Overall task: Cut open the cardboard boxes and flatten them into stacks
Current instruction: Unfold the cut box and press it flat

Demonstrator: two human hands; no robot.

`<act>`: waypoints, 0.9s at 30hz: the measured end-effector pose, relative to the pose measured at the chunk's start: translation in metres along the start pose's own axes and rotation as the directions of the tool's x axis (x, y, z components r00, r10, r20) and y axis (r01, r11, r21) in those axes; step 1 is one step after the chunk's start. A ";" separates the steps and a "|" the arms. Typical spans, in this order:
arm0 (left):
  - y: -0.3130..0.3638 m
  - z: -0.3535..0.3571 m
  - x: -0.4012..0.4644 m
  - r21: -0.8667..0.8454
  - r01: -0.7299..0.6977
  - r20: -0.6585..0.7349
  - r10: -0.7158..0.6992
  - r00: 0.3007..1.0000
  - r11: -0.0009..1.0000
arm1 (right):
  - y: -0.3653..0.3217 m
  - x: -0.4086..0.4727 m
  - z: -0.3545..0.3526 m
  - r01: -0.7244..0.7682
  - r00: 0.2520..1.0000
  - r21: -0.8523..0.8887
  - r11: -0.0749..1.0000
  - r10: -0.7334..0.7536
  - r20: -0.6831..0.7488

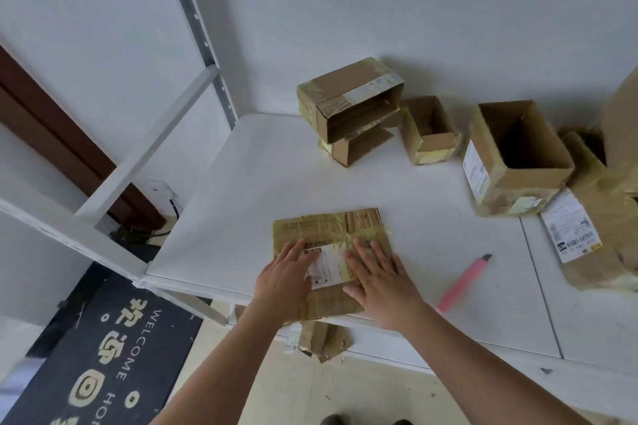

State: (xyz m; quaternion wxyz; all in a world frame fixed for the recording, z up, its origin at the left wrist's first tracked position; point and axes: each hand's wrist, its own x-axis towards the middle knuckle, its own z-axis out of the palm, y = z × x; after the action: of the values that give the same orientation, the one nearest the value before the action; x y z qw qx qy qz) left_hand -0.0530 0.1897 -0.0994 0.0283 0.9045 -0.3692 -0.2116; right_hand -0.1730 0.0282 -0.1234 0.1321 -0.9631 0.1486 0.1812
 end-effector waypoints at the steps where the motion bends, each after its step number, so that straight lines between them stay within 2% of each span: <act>1: -0.001 -0.001 0.001 0.009 -0.007 0.004 0.007 1.000 1.000 | -0.001 -0.003 -0.003 0.008 1.000 -0.010 1.000 -0.008 -0.005; 3: -0.001 -0.002 0.000 0.043 0.002 0.012 -0.003 1.000 0.999 | -0.004 -0.011 -0.006 -0.019 0.997 -0.022 1.000 0.018 -0.076; 5: 0.001 -0.002 -0.003 0.066 0.027 -0.005 -0.027 1.000 0.997 | -0.014 -0.028 -0.003 -0.109 0.975 0.081 0.991 0.122 -0.183; 8: 0.007 0.000 -0.007 0.094 0.061 -0.123 -0.049 0.991 0.994 | -0.031 -0.050 0.011 -0.266 0.910 0.179 0.947 0.308 -0.277; 11: 0.006 -0.002 -0.005 0.131 0.064 -0.204 -0.036 0.978 0.989 | -0.037 -0.055 0.017 -0.298 0.872 0.261 0.918 0.373 -0.318; 13: -0.001 -0.002 0.001 0.137 0.034 -0.213 -0.003 0.977 0.990 | -0.038 -0.050 0.012 -0.248 0.902 0.313 0.917 0.336 -0.270; 16: -0.018 -0.003 0.010 0.104 0.035 -0.076 -0.027 0.997 0.994 | -0.041 -0.043 0.003 -0.145 0.935 0.388 0.910 0.255 -0.247; 19: -0.028 -0.003 0.008 0.106 0.235 -0.017 -0.235 0.972 0.966 | -0.046 -0.025 -0.009 0.042 0.941 0.485 0.873 0.129 -0.314; 22: -0.042 -0.005 0.002 0.014 0.449 -0.132 -0.443 0.887 0.894 | -0.054 0.009 -0.020 0.238 0.916 0.498 0.834 -0.023 -0.400; 24: -0.055 -0.004 -0.003 -0.055 0.408 -0.204 -0.410 0.889 0.911 | -0.063 0.031 -0.018 0.213 0.938 0.399 0.892 -0.072 -0.339; 27: -0.074 0.002 -0.009 -0.025 0.265 -0.205 -0.264 0.942 0.964 | -0.078 0.051 -0.006 0.135 0.979 0.228 0.964 -0.094 -0.180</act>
State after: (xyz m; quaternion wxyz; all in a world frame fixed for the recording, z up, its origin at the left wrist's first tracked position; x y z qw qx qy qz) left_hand -0.0104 0.2499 -0.1131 0.0367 0.9629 -0.2398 -0.1181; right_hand -0.0998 0.0856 -0.1224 0.2445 -0.9590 0.1239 0.0722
